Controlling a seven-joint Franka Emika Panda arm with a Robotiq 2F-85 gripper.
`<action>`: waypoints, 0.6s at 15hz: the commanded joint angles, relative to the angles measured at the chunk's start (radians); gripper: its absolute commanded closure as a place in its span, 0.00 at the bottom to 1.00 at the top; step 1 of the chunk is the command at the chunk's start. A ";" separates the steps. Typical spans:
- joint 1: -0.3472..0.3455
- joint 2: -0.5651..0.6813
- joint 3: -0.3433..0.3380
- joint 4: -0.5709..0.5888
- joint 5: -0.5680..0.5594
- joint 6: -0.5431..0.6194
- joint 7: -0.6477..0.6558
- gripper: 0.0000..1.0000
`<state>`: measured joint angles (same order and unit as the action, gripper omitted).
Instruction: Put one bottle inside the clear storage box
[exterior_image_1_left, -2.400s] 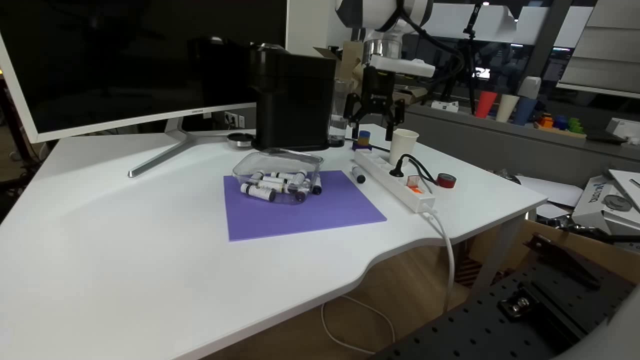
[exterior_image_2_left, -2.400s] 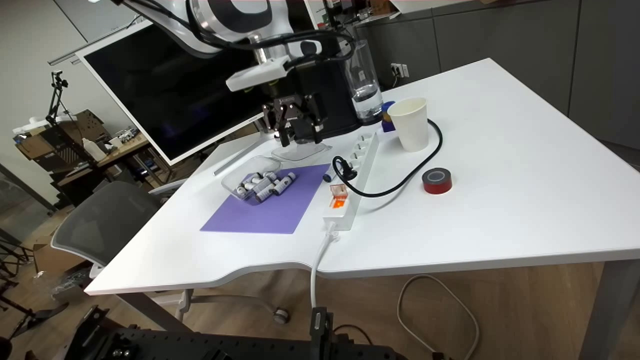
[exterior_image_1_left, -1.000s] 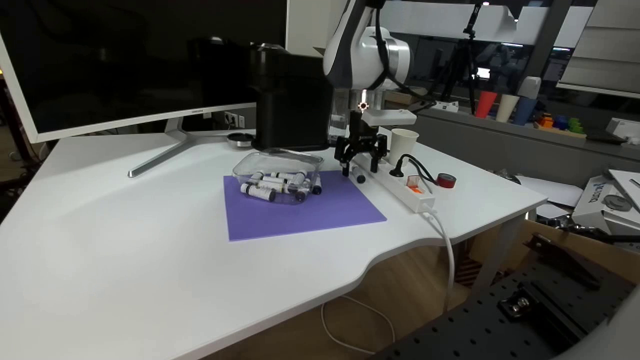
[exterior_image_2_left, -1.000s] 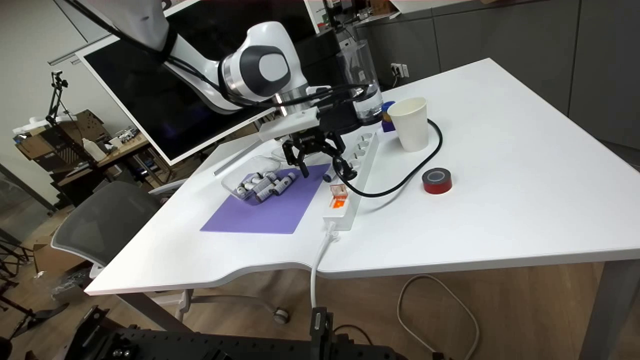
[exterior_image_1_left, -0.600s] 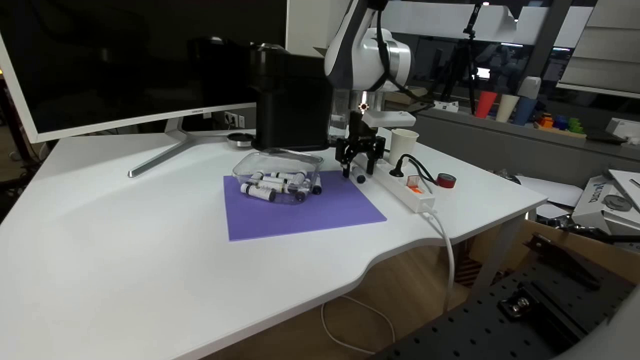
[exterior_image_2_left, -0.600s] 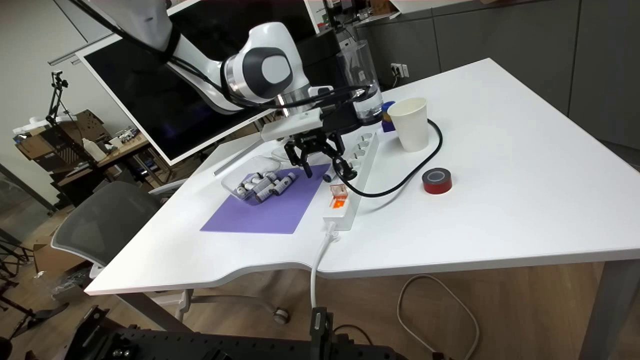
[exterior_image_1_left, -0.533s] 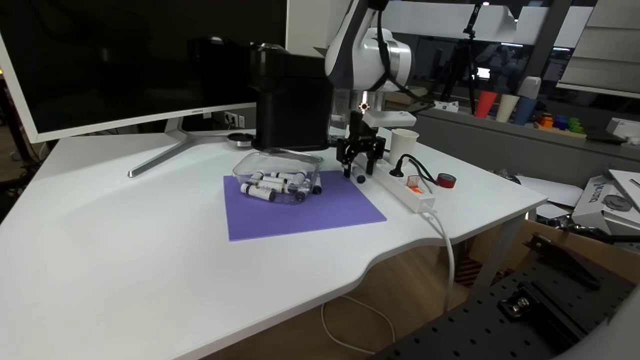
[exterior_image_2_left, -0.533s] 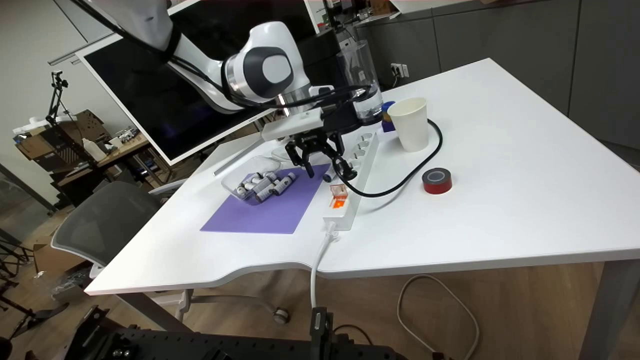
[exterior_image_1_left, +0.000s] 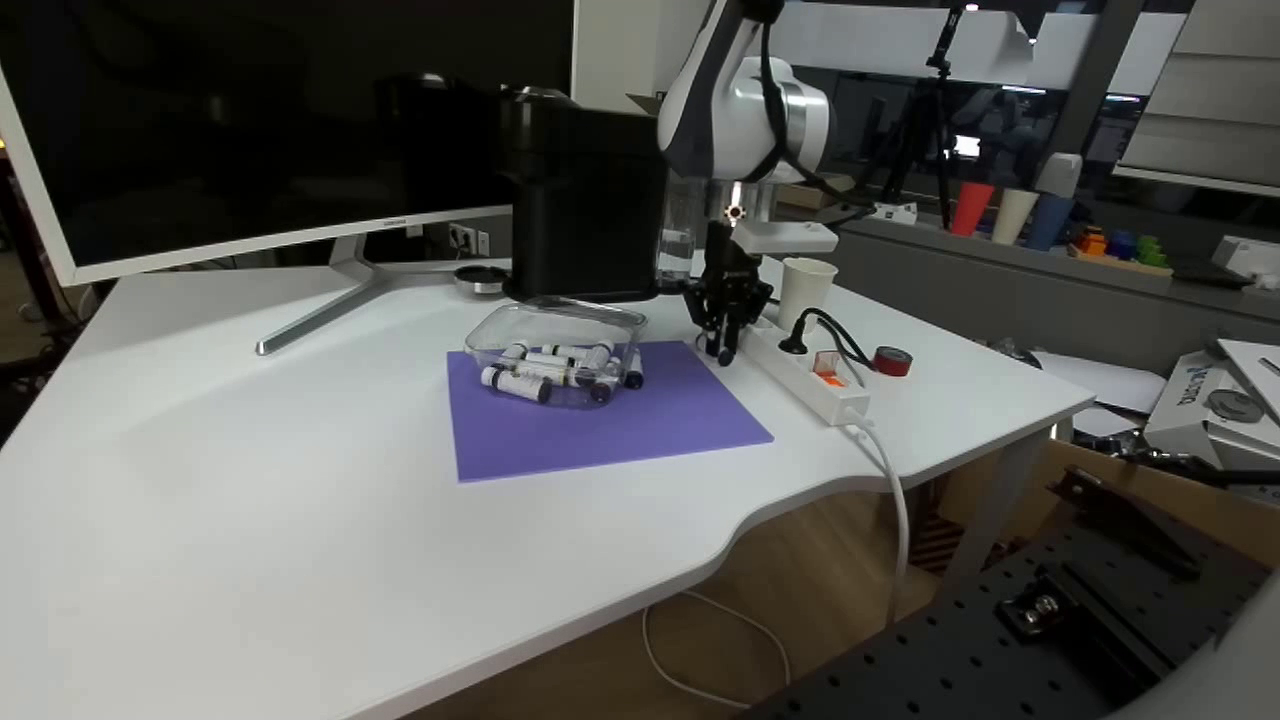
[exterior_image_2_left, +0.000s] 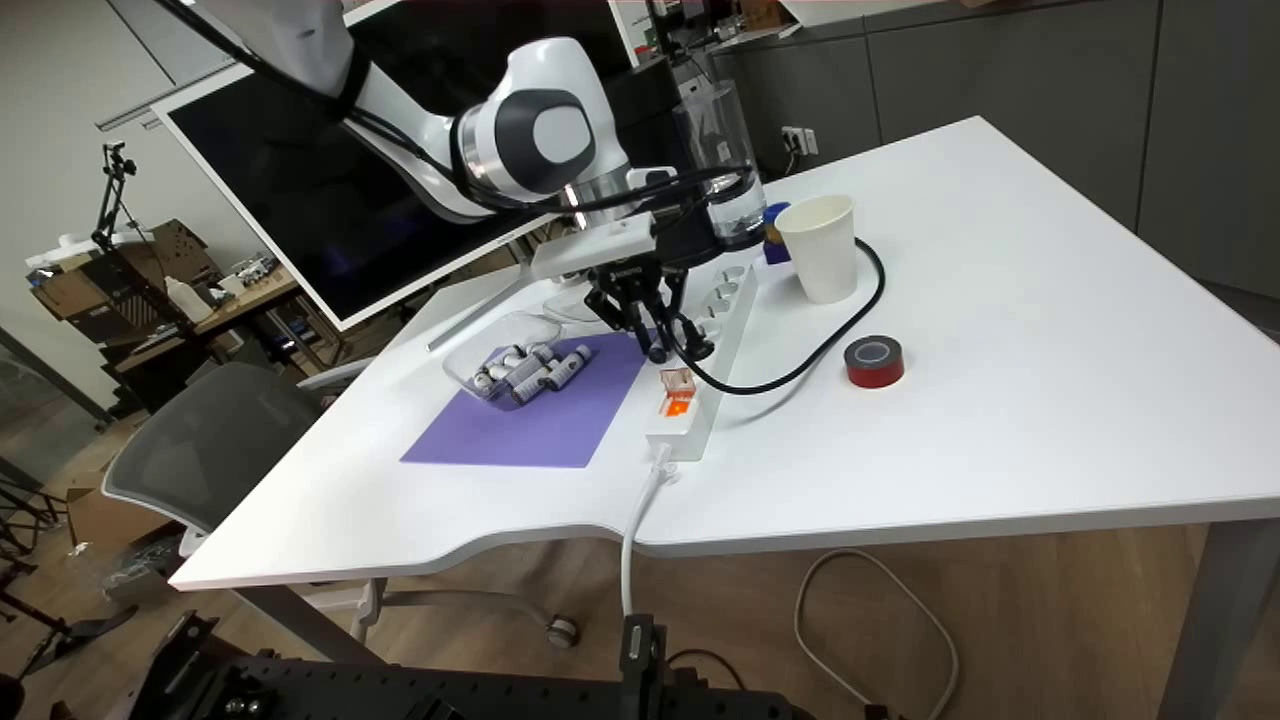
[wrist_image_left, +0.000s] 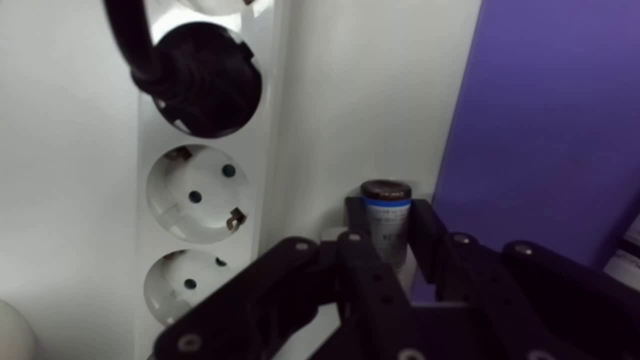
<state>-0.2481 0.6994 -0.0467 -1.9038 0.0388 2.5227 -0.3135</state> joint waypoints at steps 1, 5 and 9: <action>-0.018 -0.016 0.015 0.000 0.001 0.005 -0.005 0.93; 0.016 -0.092 0.006 -0.091 -0.022 0.145 0.017 0.93; 0.055 -0.161 0.016 -0.164 -0.076 0.215 -0.007 0.93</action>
<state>-0.2159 0.6194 -0.0370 -1.9870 0.0116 2.7168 -0.3137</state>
